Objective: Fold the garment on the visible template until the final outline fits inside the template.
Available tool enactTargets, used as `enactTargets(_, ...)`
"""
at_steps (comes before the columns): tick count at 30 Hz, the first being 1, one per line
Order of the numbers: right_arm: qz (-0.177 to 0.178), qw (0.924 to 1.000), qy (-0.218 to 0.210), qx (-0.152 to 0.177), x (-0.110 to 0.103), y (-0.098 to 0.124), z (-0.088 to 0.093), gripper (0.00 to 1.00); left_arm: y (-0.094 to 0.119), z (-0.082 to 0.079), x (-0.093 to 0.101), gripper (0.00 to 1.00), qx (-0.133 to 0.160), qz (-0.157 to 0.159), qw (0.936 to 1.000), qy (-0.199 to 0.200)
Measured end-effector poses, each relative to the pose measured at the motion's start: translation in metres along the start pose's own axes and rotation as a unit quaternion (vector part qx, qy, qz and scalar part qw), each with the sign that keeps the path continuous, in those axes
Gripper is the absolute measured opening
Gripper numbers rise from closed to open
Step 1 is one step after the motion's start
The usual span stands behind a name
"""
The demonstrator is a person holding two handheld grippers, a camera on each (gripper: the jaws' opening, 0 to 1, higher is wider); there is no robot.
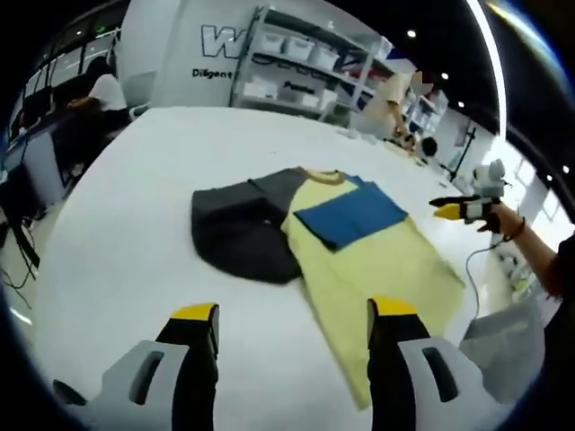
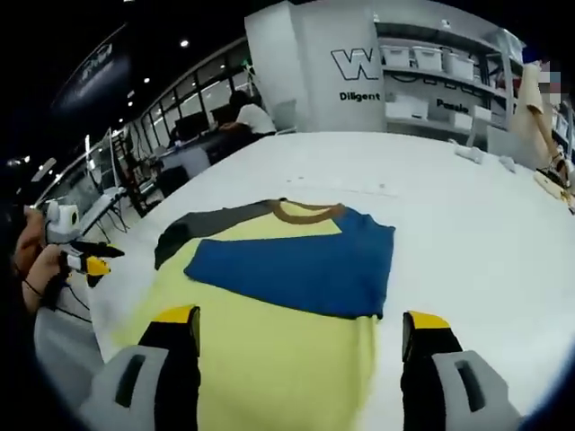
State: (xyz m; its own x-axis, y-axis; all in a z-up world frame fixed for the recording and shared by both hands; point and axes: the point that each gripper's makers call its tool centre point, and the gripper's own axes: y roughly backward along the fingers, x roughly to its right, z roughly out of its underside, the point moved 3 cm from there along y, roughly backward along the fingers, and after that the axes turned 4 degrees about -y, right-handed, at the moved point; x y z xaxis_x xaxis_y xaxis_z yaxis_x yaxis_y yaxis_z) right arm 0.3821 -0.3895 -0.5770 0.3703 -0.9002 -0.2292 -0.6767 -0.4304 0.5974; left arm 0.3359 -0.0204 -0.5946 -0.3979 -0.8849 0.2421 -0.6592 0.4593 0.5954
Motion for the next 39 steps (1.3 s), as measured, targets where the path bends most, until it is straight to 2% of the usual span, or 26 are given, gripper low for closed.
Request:
enactTargets(4,-0.01,0.9999,-0.001,0.01,-0.008,0.014,0.005,0.99,-0.01,-0.001,-0.002,0.59,0.003,0.002,0.9997,0.026)
enactTargets(11,-0.023,0.9991,0.03,0.019,-0.023,0.035,0.012,0.99,-0.029,0.004,-0.001,0.54,0.001,0.014,0.9976,0.067)
enactTargets(16,-0.018,0.9987,0.044,0.019,-0.031,0.043,0.019,0.99,-0.041,0.003,0.002,0.45,0.014,0.031,0.9911,0.129)
enactTargets(22,-0.023,0.9986,0.032,0.036,-0.038,0.048,0.02,0.99,-0.055,0.004,-0.004,0.4,0.013,0.024,0.9864,0.162)
enactTargets(26,-0.024,0.9978,0.04,0.047,-0.041,0.052,0.017,0.98,-0.065,0.009,-0.006,0.38,0.009,0.021,0.9831,0.181)
enactTargets(29,-0.021,0.9975,0.043,0.051,-0.041,0.055,0.016,0.96,-0.071,0.009,-0.006,0.3,0.013,0.021,0.9818,0.188)
enactTargets(33,-0.018,0.9972,0.049,0.054,-0.042,0.058,0.016,0.95,-0.075,0.007,-0.006,0.27,0.018,0.017,0.9813,0.191)
enactTargets(39,-0.013,0.9974,0.05,0.05,-0.04,0.059,0.021,0.94,-0.081,0.011,-0.012,0.1,0.008,-0.002,0.9849,0.173)
